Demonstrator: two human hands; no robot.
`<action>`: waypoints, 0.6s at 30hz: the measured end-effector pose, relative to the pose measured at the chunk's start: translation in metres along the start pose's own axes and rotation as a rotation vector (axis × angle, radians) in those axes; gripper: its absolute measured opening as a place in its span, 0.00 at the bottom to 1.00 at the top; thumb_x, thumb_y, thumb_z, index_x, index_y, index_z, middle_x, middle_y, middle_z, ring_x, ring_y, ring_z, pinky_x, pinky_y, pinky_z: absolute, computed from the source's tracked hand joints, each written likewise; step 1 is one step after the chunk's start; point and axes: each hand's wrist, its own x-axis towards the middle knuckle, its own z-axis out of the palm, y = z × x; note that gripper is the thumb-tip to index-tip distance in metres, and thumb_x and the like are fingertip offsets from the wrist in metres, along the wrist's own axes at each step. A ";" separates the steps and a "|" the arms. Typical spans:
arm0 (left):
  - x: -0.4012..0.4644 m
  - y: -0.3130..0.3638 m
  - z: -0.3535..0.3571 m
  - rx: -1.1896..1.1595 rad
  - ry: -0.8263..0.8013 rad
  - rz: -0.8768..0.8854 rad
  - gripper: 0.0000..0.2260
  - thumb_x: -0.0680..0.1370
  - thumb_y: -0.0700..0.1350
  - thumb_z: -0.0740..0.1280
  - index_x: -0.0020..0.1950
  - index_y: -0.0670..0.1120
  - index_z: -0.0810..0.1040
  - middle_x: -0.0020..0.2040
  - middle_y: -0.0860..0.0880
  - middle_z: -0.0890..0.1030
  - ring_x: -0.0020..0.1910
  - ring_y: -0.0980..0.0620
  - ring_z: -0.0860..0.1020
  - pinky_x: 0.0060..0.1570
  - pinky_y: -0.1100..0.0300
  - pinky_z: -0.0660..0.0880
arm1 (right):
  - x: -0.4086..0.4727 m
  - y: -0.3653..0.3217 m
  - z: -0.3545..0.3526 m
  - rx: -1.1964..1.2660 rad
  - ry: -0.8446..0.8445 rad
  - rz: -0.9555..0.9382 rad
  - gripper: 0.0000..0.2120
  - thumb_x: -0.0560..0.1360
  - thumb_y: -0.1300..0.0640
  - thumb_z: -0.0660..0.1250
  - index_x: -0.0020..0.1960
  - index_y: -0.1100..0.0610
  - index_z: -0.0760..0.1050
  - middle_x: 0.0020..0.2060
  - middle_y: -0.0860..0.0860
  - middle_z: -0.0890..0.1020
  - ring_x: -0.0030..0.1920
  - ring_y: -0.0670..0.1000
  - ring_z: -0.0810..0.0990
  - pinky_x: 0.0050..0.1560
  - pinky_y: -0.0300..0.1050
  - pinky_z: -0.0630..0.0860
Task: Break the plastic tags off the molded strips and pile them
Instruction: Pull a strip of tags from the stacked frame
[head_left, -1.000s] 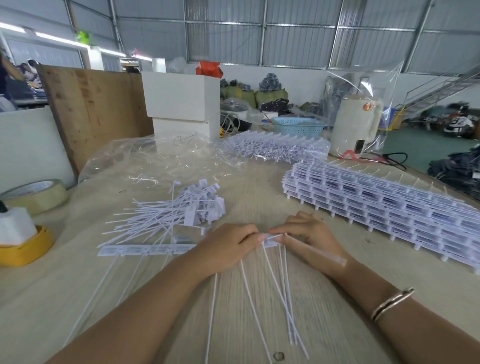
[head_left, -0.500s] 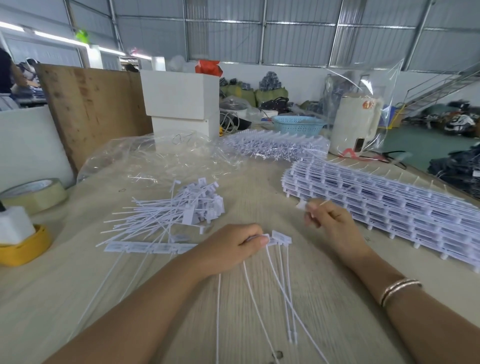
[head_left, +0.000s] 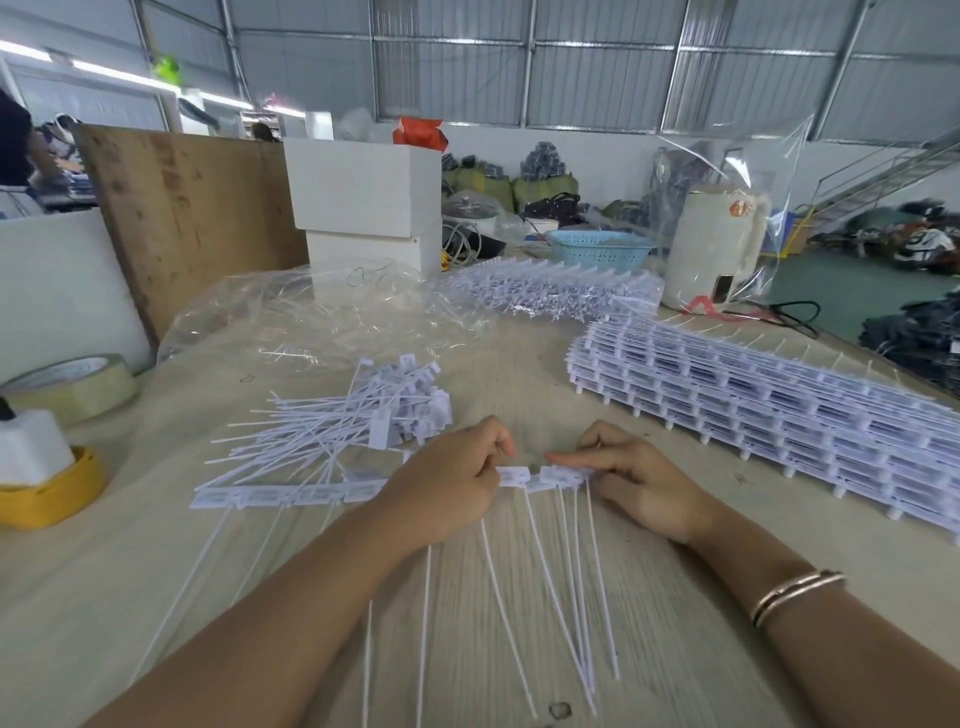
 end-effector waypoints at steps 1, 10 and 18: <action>-0.001 0.001 0.000 0.005 0.010 0.017 0.10 0.77 0.38 0.57 0.52 0.53 0.69 0.42 0.49 0.75 0.39 0.50 0.75 0.40 0.53 0.73 | 0.000 -0.001 0.000 -0.013 0.042 -0.037 0.22 0.73 0.70 0.59 0.62 0.52 0.75 0.45 0.49 0.72 0.47 0.47 0.72 0.50 0.40 0.69; 0.000 0.011 0.005 -0.105 0.068 0.045 0.05 0.79 0.40 0.59 0.52 0.49 0.67 0.38 0.54 0.72 0.32 0.60 0.70 0.34 0.63 0.67 | 0.004 -0.023 0.014 -0.594 0.291 -0.483 0.10 0.70 0.54 0.70 0.51 0.51 0.83 0.38 0.49 0.80 0.35 0.51 0.78 0.37 0.48 0.70; 0.001 0.003 0.001 0.230 0.023 -0.045 0.19 0.81 0.54 0.54 0.32 0.49 0.66 0.29 0.51 0.71 0.32 0.52 0.72 0.35 0.58 0.66 | 0.004 -0.017 0.013 -0.615 0.395 -0.461 0.05 0.71 0.55 0.70 0.46 0.52 0.83 0.37 0.49 0.80 0.35 0.51 0.78 0.37 0.48 0.68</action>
